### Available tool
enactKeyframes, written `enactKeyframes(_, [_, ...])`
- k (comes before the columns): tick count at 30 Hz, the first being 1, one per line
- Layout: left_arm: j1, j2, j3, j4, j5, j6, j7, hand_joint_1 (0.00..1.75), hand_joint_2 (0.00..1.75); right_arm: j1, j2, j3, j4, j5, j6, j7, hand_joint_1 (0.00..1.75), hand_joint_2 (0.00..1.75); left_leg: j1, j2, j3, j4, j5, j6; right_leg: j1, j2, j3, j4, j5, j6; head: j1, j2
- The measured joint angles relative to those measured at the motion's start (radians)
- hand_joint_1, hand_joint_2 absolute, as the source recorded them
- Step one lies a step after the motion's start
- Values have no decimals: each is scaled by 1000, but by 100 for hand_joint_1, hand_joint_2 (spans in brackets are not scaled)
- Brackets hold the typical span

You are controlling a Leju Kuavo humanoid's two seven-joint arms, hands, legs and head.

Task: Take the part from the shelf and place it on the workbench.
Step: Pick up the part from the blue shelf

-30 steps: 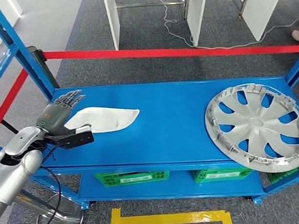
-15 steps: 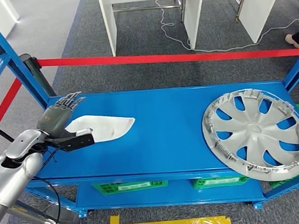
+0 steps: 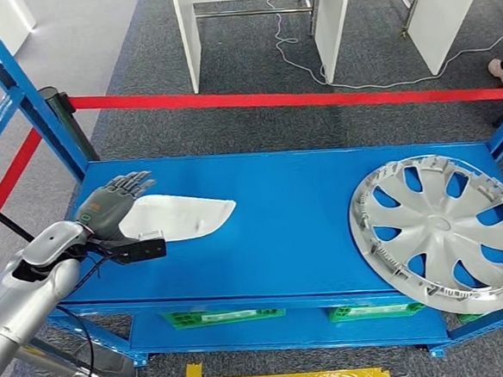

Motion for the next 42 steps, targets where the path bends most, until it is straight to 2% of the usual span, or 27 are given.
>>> enactKeyframes(3, [-1,0,-14,18,23,-2,-22,0,175,1,0,-4,0,9,0,0,0,0,1,0,-1,4,-4,-13,1,1,3,-4,-1,-19,-1,0])
enactKeyframes(4, [-1,0,-18,22,31,-3,-29,0,175,1,0,-5,0,13,0,0,0,0,3,1,-6,19,-15,-18,0,1,4,-5,-1,-25,-2,0])
enactKeyframes(6, [-1,0,-25,29,44,-6,-40,0,175,1,0,-6,0,18,0,0,0,0,6,2,-42,105,-66,-28,-2,0,7,-7,-1,-33,-4,0])
enactKeyframes(8, [3,0,-33,36,56,-13,-47,0,175,0,-1,-9,0,21,0,0,0,0,8,2,-104,241,-126,-34,-1,0,9,-7,-3,-37,-4,0])
enactKeyframes(9, [6,-1,-37,38,62,-17,-51,0,175,0,-1,-10,0,23,0,0,0,0,8,2,-126,285,-137,-34,-1,0,10,-7,-4,-37,-4,0])
enactKeyframes(10, [8,-1,-41,40,70,-22,-54,0,175,0,-1,-12,0,26,0,-1,0,0,8,2,-133,297,-130,-33,-1,0,11,-6,-4,-37,-4,0])
enactKeyframes(11, [9,-2,-43,41,78,-27,-58,0,175,0,-1,-13,0,29,0,-1,0,0,8,2,-117,262,-101,-30,0,0,13,-6,-5,-37,-4,0])
enactKeyframes(13, [7,-2,-45,42,91,-36,-62,0,175,0,-1,-15,0,34,2,-2,0,0,6,2,-54,127,-32,-19,1,0,18,-6,-8,-34,-4,0])
enactKeyframes(14, [6,-3,-45,42,96,-39,-62,0,175,-1,0,-15,0,35,3,-2,0,0,3,2,-25,64,-10,-14,3,1,19,-5,-10,-31,-4,0])
enactKeyframes(15, [5,-3,-46,42,99,-41,-63,0,175,-2,0,-15,0,35,3,-2,0,0,1,2,-8,26,-3,-9,3,1,18,-5,-11,-26,-4,0])
enactKeyframes(18, [7,-5,-47,45,103,-42,-63,0,175,-2,-1,-17,0,36,3,-1,0,0,-1,1,2,0,-3,3,2,-1,15,-7,-12,-8,-3,0])
enactKeyframes(20, [7,-7,-48,47,104,-40,-63,0,175,-3,-2,-18,0,36,3,0,0,0,5,1,8,-9,2,12,2,-1,-2,26,-36,1,0,0])
enactKeyframes(21, [7,-8,-48,48,104,-39,-63,0,175,-3,-2,-19,0,36,4,1,0,0,7,2,10,-11,3,15,2,-1,-26,73,-61,4,2,0])
enactKeyframes(23, [10,-10,-49,51,104,-38,-63,0,175,-1,-2,-20,0,36,4,1,0,0,6,3,10,-11,3,19,1,-1,-93,206,-115,10,5,0])
enactKeyframes(24, [13,-11,-50,54,104,-38,-63,0,175,0,-2,-20,0,36,5,2,0,0,6,3,10,-10,2,20,1,-1,-121,256,-127,12,5,0])
enactKeyframes(25, [14,-12,-51,57,104,-38,-63,0,175,1,-2,-21,0,36,4,2,0,0,6,3,10,-10,1,20,1,-1,-133,272,-120,13,5,0])
enactKeyframes(26, [15,-13,-52,59,104,-38,-63,0,175,2,-2,-21,0,37,4,3,0,0,6,2,11,-9,0,20,1,-1,-125,248,-97,14,5,0])
enactKeyframes(28, [16,-14,-52,62,104,-36,-63,0,175,0,-2,-22,0,38,4,3,0,0,6,1,13,-5,-4,15,0,-2,-67,118,-30,12,6,0])
enactKeyframes(30, [16,-14,-52,66,104,-29,-63,0,175,-2,-2,-22,0,41,4,3,0,0,2,0,11,3,-11,5,0,-1,-12,15,2,4,4,0])
enactKeyframes(33, [20,-15,-52,74,100,-6,-62,0,175,-1,-2,-22,0,49,4,4,0,0,0,0,8,6,-15,-7,1,0,1,-3,0,-13,4,0])
enactKeyframes(35, [25,-18,-50,78,91,18,-61,0,175,-1,-2,-22,0,53,3,2,0,0,3,1,-1,34,-37,-18,-3,-1,4,-6,1,-23,2,0])
enactKeyframes(36, [27,-19,-49,82,84,30,-60,0,175,-2,-2,-23,0,54,3,1,0,0,4,1,-19,76,-62,-24,-5,-1,5,-8,2,-28,0,0])
enactKeyframes(38, [32,-24,-47,94,71,53,-57,3,175,-2,-3,-23,0,56,3,0,0,0,8,1,-76,202,-122,-32,-5,-1,6,-8,1,-32,-2,0])
enactKeyframes(39, [37,-27,-47,100,66,62,-55,47,175,-2,-3,-24,0,57,3,-1,0,0,9,2,-103,257,-142,-34,-5,-1,7,-7,0,-32,-2,0])
enactKeyframes(40, [43,-31,-47,106,63,68,-54,91,175,-2,-3,-24,0,59,3,-1,0,0,11,2,-116,282,-143,-35,-5,-1,7,-7,0,-32,-2,0])
enactKeyframes(41, [48,-34,-46,110,62,72,-52,133,175,-2,-3,-25,0,60,3,-2,0,0,12,2,-112,270,-125,-34,-5,-1,9,-7,-1,-32,-2,0])
enactKeyframes(42, [51,-37,-45,114,62,75,-50,175,175,-2,-3,-26,0,62,3,-2,0,0,12,2,-91,222,-91,-32,-5,-1,11,-7,-2,-30,-2,0])
